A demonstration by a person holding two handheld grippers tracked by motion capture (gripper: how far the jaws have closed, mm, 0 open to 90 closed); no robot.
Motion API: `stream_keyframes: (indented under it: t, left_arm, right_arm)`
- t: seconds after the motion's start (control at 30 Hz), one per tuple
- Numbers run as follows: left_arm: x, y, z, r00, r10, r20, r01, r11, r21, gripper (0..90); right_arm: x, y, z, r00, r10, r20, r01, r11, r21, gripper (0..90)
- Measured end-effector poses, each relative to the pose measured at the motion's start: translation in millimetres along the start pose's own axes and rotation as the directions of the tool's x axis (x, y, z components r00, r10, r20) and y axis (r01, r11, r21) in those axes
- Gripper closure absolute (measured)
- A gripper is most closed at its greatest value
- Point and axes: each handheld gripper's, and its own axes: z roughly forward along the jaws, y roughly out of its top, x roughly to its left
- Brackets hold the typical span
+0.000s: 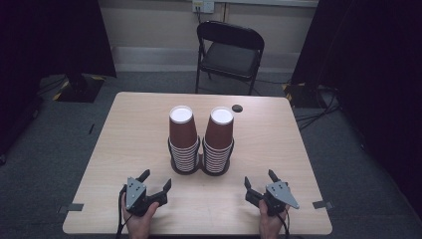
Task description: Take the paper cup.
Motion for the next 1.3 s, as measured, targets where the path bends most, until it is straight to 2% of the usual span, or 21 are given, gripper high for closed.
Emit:
stream_keyframes:
  t: [0.07,0.2,0.27,0.33,0.43,0.47,0.5,0.6,0.67,0.7,0.8,0.87,0.9,0.93,1.0,1.07,1.2,1.27,1.3]
  left_arm:
    - [-0.9,0.5,0.4,0.9999,0.009,-0.006,-0.009,0.9999,0.006,17.6]
    - [-3.3,2.7,1.0,0.9997,0.020,0.011,-0.020,0.9998,0.010,18.8]
    - [-4.8,3.8,0.5,0.9999,0.012,0.011,-0.013,0.9999,0.009,19.0]
    - [-4.9,5.4,-0.4,0.9993,-0.003,0.036,0.003,1.0000,0.003,19.0]
    - [-7.9,9.0,-2.3,0.9982,-0.007,0.059,0.007,1.0000,0.006,19.0]
    - [-9.2,10.1,-3.3,0.9980,0.004,0.063,-0.005,1.0000,0.006,19.0]
    - [-12.1,12.3,-4.2,0.9974,0.016,0.070,-0.017,0.9999,0.003,19.0]
    - [-14.9,14.6,-5.1,0.9963,0.021,0.083,-0.021,0.9998,-0.004,19.0]
    - [-17.2,16.9,-6.3,0.9936,0.014,0.112,-0.012,0.9996,-0.026,19.1]
    - [-19.3,21.0,-6.8,0.9900,0.016,0.140,-0.010,0.9991,-0.041,21.6]
    - [-21.2,26.5,-5.5,0.9887,0.027,0.148,-0.021,0.9988,-0.043,21.8]
    - [-22.7,31.3,-3.4,0.9832,0.026,0.181,-0.018,0.9987,-0.048,21.8]
    - [-25.0,35.1,-2.2,0.9787,0.048,0.200,-0.038,0.9980,-0.050,21.9]
    - [-25.0,35.1,-2.2,0.9787,0.048,0.200,-0.038,0.9980,-0.050,22.7]
    - [-27.6,37.9,-2.3,0.9671,0.058,0.248,-0.045,0.9974,-0.056,24.5]
    - [-31.0,41.0,-1.6,0.9659,0.068,0.250,-0.055,0.9968,-0.058,25.9]
    - [-34.9,46.4,0.6,0.9594,0.064,0.275,-0.050,0.9971,-0.058,25.9]
    - [-37.7,48.3,2.5,0.9594,0.076,0.272,-0.064,0.9965,-0.054,25.9]
    - [-40.2,49.1,3.8,0.9621,0.093,0.256,-0.083,0.9953,-0.049,25.9]
  right_arm:
    - [-0.5,0.0,0.0,1.0000,0.002,-0.006,-0.002,1.0000,0.003,12.8]
    - [0.4,0.4,0.6,0.9999,-0.006,-0.009,0.006,0.9999,0.014,12.8]
    - [0.6,0.4,0.8,0.9999,-0.010,-0.013,0.010,0.9998,0.015,12.7]
    - [0.5,0.5,0.9,0.9998,-0.011,-0.017,0.011,0.9998,0.016,12.8]
    - [0.7,0.4,0.5,0.9997,-0.013,-0.022,0.013,0.9998,0.013,12.8]
    - [0.8,0.4,0.5,0.9997,-0.013,-0.020,0.013,0.9998,0.013,12.8]
    - [2.8,0.2,0.2,0.9994,-0.032,-0.011,0.032,0.9994,0.008,13.0]
    - [4.3,0.1,-0.4,0.9988,-0.044,-0.021,0.044,0.9990,0.007,13.0]
    - [4.1,-0.1,-1.3,0.9989,-0.039,-0.027,0.039,0.9992,0.004,13.0]
    - [3.4,-0.4,-2.0,0.9989,-0.036,-0.029,0.037,0.9993,0.000,13.0]
    - [2.9,-0.3,-1.9,0.9989,-0.030,-0.036,0.030,0.9996,0.003,13.1]
    - [2.3,-0.2,-1.6,0.9988,-0.028,-0.040,0.028,0.9996,0.004,13.1]
    - [2.2,-0.3,-1.9,0.9990,-0.025,-0.036,0.025,0.9997,0.002,13.2]
    - [2.2,-0.3,-1.9,0.9990,-0.025,-0.036,0.025,0.9997,0.002,13.2]
    - [2.0,-0.1,-1.5,0.9991,-0.025,-0.036,0.025,0.9997,0.007,13.4]
    - [2.3,-0.1,-1.2,0.9989,-0.026,-0.038,0.026,0.9996,0.006,13.5]
    - [2.1,-0.3,-1.9,0.9990,-0.025,-0.036,0.025,0.9997,0.003,13.4]
    - [1.3,-0.4,-2.2,0.9989,-0.017,-0.043,0.017,0.9999,0.001,13.5]
    - [0.8,-0.5,-2.5,0.9989,-0.012,-0.045,0.012,0.9999,-0.002,13.5]
